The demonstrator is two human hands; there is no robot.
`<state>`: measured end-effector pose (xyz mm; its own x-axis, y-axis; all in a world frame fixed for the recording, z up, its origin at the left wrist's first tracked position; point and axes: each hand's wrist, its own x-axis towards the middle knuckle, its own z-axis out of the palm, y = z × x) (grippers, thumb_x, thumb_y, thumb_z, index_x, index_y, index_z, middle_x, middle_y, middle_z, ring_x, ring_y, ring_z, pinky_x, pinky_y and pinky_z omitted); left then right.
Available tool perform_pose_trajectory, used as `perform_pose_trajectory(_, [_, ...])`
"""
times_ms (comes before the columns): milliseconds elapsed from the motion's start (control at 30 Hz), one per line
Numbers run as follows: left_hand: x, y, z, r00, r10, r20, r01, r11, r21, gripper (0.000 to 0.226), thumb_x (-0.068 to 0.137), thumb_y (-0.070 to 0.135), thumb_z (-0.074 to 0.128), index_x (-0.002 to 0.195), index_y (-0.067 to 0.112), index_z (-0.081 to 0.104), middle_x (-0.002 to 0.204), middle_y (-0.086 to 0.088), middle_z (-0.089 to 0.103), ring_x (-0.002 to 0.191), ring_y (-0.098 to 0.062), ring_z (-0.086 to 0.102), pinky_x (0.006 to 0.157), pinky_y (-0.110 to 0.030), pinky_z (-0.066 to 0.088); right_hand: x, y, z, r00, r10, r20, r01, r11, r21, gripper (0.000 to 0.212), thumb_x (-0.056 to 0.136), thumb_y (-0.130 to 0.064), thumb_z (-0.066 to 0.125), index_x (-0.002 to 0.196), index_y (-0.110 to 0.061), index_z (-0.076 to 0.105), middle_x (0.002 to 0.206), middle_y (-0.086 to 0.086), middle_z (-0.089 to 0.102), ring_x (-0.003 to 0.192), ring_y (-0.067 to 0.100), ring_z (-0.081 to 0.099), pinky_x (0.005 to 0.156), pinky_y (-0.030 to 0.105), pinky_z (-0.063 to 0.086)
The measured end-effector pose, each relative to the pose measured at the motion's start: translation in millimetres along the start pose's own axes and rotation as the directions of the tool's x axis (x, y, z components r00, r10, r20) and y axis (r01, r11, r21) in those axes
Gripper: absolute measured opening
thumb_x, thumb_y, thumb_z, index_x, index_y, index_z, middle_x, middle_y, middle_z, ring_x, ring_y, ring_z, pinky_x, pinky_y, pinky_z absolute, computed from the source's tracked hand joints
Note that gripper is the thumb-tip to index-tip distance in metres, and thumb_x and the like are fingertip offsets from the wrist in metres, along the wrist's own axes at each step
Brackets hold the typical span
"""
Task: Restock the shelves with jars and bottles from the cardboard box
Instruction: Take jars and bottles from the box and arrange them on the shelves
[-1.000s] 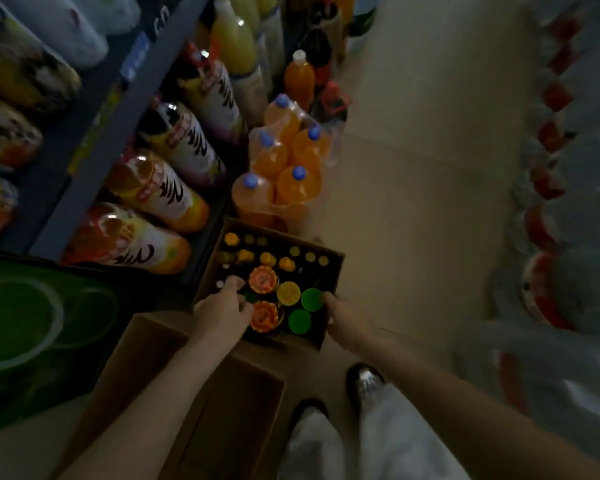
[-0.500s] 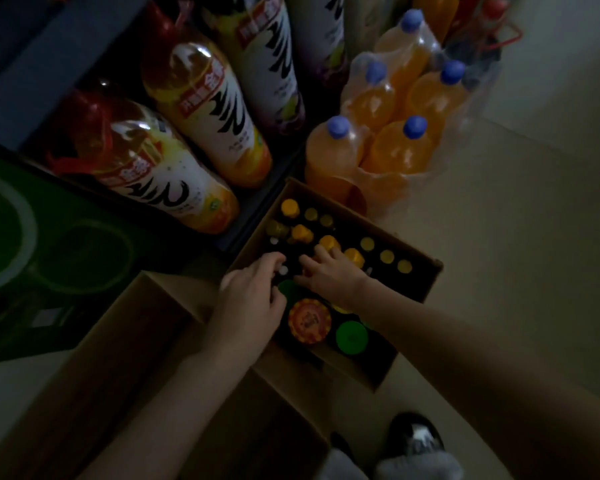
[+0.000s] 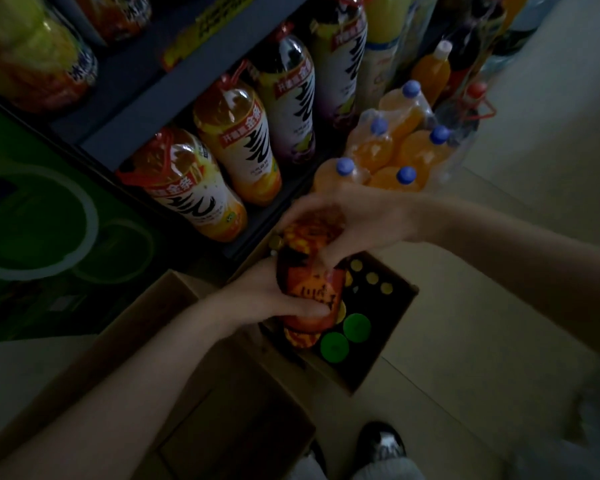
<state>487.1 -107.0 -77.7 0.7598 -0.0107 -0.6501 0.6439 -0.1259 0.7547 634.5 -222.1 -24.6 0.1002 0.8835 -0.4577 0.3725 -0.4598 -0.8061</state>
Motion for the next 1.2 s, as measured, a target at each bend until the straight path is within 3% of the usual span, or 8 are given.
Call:
perform_pose_trajectory(133, [-32,-23,-24,0.997,-0.030,-0.071,0.011,0.969,-0.248,0.084,0.037,0.045,0.089,0.114,0.034,0.056,0.107,0.008,0.070,0.099,-0.009,0.066,0.082,-0.027,0.054,5,37,27,0.985,0.118,-0.123,-0.047,0.883,0.467,0.076,0.077,-0.020,0.074,0.140,-0.029,0.034,0.138,-0.005,0.045,0.116,0.011,0.054,0.093,0.021,0.047])
perform_pose_trajectory(200, [-45,-41,-35,0.984,-0.056,-0.167,0.002,0.952,-0.307,0.098,0.025,0.056,0.088,0.116,0.033,0.055,0.107,0.008,0.070,0.098,-0.011,0.067,0.079,-0.028,0.054,16,73,69,0.968,0.234,-0.096,-0.231,0.972,0.036,0.091,0.075,-0.023,0.077,0.147,-0.021,0.020,0.147,0.002,0.033,0.126,0.020,0.046,0.093,0.021,0.042])
perform_pose_trajectory(333, [-58,-66,-42,0.965,-0.088,-0.247,0.005,0.947,-0.320,0.098,0.017,0.060,0.086,0.107,0.034,0.058,0.101,0.011,0.072,0.092,-0.007,0.068,0.073,-0.021,0.052,55,122,173,0.960,0.269,0.076,-0.152,0.729,-0.667,0.090,0.086,-0.027,0.065,0.149,-0.026,0.002,0.156,0.011,0.001,0.138,0.037,0.020,0.107,0.045,0.035])
perform_pose_trajectory(467, [-69,-74,-26,0.948,-0.120,-0.294,0.022,0.949,-0.316,0.066,0.042,0.044,0.087,0.101,0.034,0.060,0.096,0.011,0.073,0.091,-0.006,0.068,0.080,-0.023,0.053,82,114,204,0.954,0.298,-0.033,-0.242,0.702,-0.669,0.056,0.098,-0.028,0.041,0.147,-0.027,0.015,0.150,0.019,0.013,0.131,0.042,0.030,0.096,0.044,0.041])
perform_pose_trajectory(600, [-88,-58,-11,0.925,-0.100,-0.367,-0.012,0.956,-0.293,0.034,0.065,0.023,0.077,0.090,0.037,0.058,0.081,0.020,0.070,0.078,0.007,0.064,0.068,-0.010,0.050,57,77,160,0.910,0.379,-0.170,-0.410,0.755,-0.512,0.068,0.080,-0.039,0.068,0.136,-0.022,0.033,0.128,0.012,0.039,0.107,0.034,0.054,0.070,0.035,0.048])
perform_pose_trajectory(867, [-293,65,-7,0.912,-0.132,-0.389,0.017,0.958,-0.285,0.051,0.059,0.033,0.085,0.101,0.033,0.056,0.096,0.014,0.063,0.091,-0.006,0.058,0.078,-0.020,0.046,-82,-220,17,0.922,0.379,0.076,-0.361,0.915,-0.179,0.079,0.076,-0.017,0.076,0.142,-0.022,0.032,0.146,0.004,0.031,0.123,0.027,0.046,0.078,0.041,0.057])
perform_pose_trajectory(967, [-404,99,-15,0.863,-0.140,-0.486,-0.018,0.952,-0.306,0.047,0.049,0.040,0.088,0.086,0.031,0.062,0.077,0.018,0.070,0.081,-0.005,0.064,0.065,-0.011,0.049,-124,-346,24,0.941,0.239,0.239,-0.184,0.955,-0.231,0.078,0.076,-0.017,0.076,0.140,-0.027,0.033,0.152,-0.002,0.021,0.128,0.024,0.039,0.080,0.041,0.057])
perform_pose_trajectory(1200, [-617,85,-71,0.647,-0.110,-0.754,-0.285,0.883,-0.373,0.095,0.019,0.050,0.090,0.106,0.022,0.064,0.110,-0.004,0.069,0.103,-0.020,0.065,0.096,-0.038,0.048,-141,-567,100,0.956,0.000,0.294,0.114,0.922,-0.370,0.065,0.077,-0.030,0.075,0.132,-0.021,0.042,0.132,-0.002,0.043,0.117,0.022,0.051,0.076,0.038,0.058])
